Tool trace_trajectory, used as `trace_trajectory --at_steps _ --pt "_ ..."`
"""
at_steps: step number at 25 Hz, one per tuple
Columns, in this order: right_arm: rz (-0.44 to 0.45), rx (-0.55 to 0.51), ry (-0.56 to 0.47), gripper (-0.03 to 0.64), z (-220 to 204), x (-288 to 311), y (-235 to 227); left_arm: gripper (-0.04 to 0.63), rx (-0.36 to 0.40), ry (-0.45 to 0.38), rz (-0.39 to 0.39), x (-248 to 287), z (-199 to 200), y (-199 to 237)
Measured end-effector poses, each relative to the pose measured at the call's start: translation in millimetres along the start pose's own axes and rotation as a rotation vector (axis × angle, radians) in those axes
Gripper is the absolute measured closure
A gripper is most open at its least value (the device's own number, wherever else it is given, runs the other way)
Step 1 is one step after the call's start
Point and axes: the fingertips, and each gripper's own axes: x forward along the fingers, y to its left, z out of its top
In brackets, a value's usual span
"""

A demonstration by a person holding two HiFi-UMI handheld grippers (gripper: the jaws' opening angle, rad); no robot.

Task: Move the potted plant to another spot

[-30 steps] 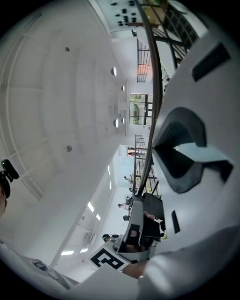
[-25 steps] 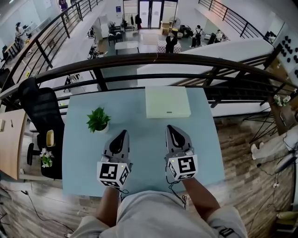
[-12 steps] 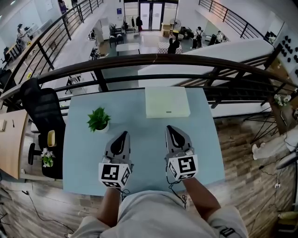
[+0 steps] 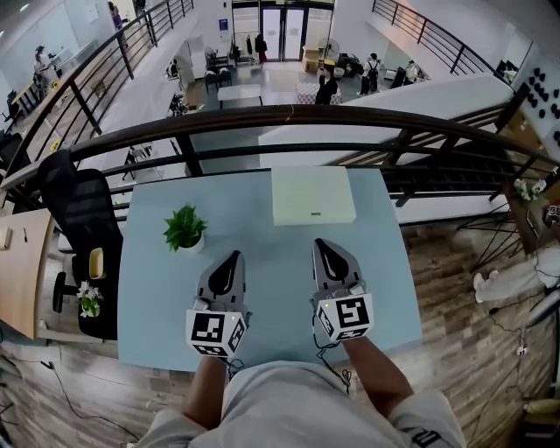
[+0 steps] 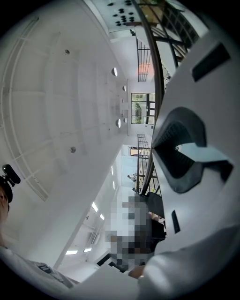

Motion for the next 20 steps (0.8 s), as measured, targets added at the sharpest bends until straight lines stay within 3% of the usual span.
trace_trajectory --at_steps 20 --pt "-0.006 -0.008 -0.002 0.614 3 3 8 0.583 -0.009 -0.015 0.000 -9 3 8"
